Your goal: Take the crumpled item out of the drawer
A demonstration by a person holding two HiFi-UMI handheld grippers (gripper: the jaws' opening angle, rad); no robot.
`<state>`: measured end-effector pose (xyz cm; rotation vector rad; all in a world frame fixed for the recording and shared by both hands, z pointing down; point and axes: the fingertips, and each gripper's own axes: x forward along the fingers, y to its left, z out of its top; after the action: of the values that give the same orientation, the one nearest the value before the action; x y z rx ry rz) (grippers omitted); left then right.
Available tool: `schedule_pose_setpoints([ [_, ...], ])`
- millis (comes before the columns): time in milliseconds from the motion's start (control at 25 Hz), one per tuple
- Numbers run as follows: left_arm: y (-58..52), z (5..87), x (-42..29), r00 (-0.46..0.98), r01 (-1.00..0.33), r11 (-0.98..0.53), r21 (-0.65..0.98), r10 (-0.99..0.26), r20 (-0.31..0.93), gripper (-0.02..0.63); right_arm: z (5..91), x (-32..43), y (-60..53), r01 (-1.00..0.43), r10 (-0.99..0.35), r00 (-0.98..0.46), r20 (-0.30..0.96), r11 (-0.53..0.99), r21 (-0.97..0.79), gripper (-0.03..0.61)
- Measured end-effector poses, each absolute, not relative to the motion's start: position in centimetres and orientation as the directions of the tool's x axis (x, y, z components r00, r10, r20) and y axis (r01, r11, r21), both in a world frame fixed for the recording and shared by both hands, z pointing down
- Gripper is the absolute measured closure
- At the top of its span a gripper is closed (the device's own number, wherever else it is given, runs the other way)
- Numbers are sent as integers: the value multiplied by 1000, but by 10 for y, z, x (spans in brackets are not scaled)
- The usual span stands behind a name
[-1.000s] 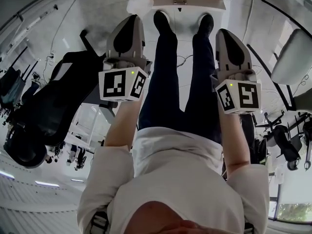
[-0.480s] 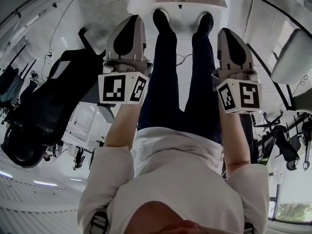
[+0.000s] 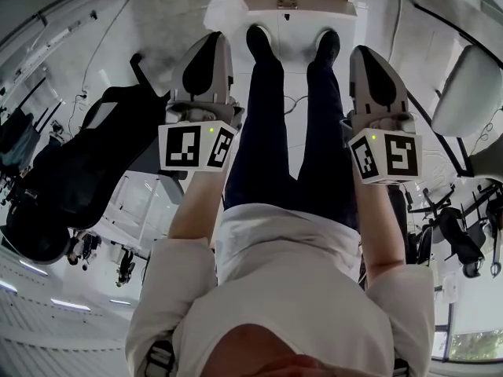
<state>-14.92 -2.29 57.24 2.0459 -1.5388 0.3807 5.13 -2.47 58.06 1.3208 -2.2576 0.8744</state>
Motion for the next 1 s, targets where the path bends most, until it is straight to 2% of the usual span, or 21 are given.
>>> schedule_pose_setpoints([
  [1000, -15, 392, -153, 319, -943, -246, 225, -861, 395, 604, 393, 40, -47, -858, -744, -513, 428, 447, -251, 571],
])
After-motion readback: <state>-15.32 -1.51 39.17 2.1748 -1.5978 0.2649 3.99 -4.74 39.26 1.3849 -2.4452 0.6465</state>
